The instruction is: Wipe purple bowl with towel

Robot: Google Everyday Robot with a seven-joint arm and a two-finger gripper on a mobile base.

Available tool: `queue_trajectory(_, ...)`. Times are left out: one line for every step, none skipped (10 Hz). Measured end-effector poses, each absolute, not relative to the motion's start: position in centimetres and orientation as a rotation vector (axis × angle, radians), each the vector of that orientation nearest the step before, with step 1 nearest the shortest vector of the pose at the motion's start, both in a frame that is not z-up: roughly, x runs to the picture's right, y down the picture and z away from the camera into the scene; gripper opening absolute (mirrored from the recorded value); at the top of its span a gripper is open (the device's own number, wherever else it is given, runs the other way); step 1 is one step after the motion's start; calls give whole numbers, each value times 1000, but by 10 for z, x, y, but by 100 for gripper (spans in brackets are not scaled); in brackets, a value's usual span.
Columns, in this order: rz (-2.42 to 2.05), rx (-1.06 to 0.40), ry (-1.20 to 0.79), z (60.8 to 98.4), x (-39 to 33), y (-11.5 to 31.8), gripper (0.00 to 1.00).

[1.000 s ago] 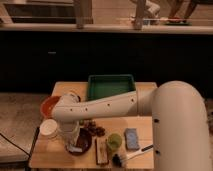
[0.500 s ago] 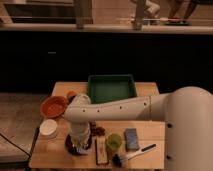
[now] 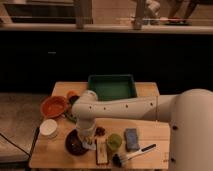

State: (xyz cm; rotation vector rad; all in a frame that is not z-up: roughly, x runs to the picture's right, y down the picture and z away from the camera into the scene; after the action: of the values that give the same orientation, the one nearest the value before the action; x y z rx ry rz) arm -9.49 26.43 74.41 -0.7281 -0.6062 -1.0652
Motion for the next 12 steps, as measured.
queue_trajectory(-1069, -720, -597, 746, -97, 258, 0)
queue_trajectory(-1077, -711, -592, 747, -101, 253, 0)
queue_trajectory(-1097, -698, -597, 746, -110, 249, 0)
queue_trajectory(-1124, -686, -606, 744, -122, 246, 0)
queue_trajectory(-1154, -673, -616, 741, -135, 244, 0)
queue_trajectory(-1172, -662, -625, 738, -142, 243, 0)
queue_trajectory(-1184, -652, -634, 735, -147, 242, 0)
queue_trajectory(-1190, -637, -649, 731, -151, 242, 0)
queue_trajectory(-1186, -626, -656, 726, -151, 242, 0)
queue_trajectory(-1179, -618, -660, 723, -149, 242, 0)
queue_trajectory(-1170, -611, -661, 719, -147, 242, 0)
queue_trajectory(-1161, -604, -659, 715, -145, 242, 0)
